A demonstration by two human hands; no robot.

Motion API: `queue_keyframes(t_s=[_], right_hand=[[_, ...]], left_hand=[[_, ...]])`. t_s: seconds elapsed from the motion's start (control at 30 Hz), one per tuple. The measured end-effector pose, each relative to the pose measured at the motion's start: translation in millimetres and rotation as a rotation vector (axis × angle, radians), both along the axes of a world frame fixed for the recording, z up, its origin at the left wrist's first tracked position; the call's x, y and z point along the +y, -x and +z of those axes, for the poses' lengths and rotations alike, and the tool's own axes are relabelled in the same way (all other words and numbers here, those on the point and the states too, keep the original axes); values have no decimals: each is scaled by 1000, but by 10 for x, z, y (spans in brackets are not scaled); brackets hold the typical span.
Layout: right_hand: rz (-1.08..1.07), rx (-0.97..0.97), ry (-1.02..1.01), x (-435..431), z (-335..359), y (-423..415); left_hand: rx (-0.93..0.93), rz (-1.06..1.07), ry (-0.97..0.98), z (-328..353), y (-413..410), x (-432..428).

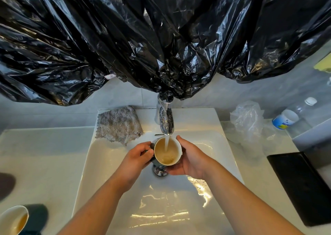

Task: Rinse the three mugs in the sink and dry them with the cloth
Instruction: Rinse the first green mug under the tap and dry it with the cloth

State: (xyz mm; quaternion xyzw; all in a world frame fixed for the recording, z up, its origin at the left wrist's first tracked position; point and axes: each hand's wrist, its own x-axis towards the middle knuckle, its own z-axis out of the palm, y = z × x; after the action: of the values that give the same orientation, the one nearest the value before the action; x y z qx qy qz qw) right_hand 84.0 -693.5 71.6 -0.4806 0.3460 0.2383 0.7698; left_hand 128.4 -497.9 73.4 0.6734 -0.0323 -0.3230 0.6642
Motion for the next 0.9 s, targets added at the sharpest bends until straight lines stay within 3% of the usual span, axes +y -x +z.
queue_keyframes(t_s=[0.27,0.4,0.53,0.73,0.9], right_hand=[[-156,-199,17,99,-223,40],[-188,-241,-35,114,-258,22],[-154,-251,-86,97,-267,38],[-9,-224,118,42,-247,62],[23,-311,142,-22,-218,69]], left_hand=[[214,270,-27,-185,-101,-130],[131,170,-78,-180,-177,-69],[109,207,-88,-239,-157,-58],[-54,192,-113,-336,-125,-41],[85,119,-16,-289,-157,-114]])
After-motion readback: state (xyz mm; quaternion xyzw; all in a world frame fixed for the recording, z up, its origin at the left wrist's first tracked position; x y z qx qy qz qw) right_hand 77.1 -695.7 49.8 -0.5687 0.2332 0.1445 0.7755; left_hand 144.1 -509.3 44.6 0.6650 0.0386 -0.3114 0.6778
